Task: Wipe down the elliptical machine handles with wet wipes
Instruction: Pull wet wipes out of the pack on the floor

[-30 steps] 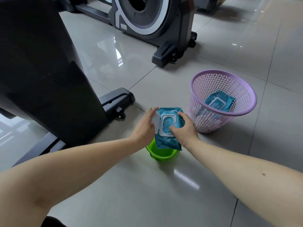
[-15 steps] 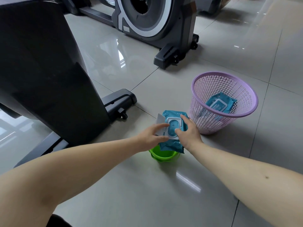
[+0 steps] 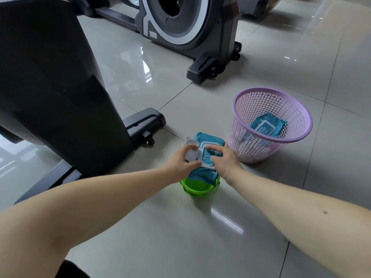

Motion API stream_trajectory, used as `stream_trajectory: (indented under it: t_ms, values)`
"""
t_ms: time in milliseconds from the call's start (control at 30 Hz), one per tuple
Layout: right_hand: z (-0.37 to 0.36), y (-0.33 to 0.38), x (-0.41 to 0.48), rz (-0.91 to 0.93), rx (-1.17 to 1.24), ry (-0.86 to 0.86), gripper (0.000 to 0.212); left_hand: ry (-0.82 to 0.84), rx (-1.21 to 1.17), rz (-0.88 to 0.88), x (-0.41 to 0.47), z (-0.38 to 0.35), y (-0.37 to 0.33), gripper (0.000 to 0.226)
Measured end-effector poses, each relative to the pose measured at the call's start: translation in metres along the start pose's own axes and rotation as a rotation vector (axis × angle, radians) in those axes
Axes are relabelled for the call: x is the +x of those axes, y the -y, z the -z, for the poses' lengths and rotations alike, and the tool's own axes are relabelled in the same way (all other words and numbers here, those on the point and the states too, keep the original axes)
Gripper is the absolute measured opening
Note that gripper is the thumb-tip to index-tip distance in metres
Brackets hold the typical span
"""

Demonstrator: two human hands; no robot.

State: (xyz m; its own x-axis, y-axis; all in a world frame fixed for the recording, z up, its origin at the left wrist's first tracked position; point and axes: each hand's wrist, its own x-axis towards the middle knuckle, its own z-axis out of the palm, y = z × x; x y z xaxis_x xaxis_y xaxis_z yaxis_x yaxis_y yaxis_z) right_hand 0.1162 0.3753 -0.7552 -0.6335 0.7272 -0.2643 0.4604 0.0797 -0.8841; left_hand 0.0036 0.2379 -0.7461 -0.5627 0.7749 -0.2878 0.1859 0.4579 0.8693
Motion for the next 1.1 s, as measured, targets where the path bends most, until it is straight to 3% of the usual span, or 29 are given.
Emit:
stream_trajectory:
  t_ms: [300,667,833,1100]
  values:
    - [-0.002,0.005,-0.004,0.044,-0.214,0.026,0.032,-0.152,-0.045,0.028,-0.003,-0.006,-0.003,0.052]
    - [-0.01,0.008,0.003,0.06,-0.343,-0.058,0.025,-0.217,-0.062,-0.035,-0.007,-0.011,-0.011,0.057]
    - [-0.005,0.005,0.007,-0.051,-0.241,-0.03,0.026,-0.194,-0.092,0.001,-0.005,-0.012,-0.01,0.057]
    - [-0.003,0.0,0.014,-0.03,-0.184,0.033,0.035,-0.18,-0.127,0.002,0.005,-0.009,-0.006,0.057]
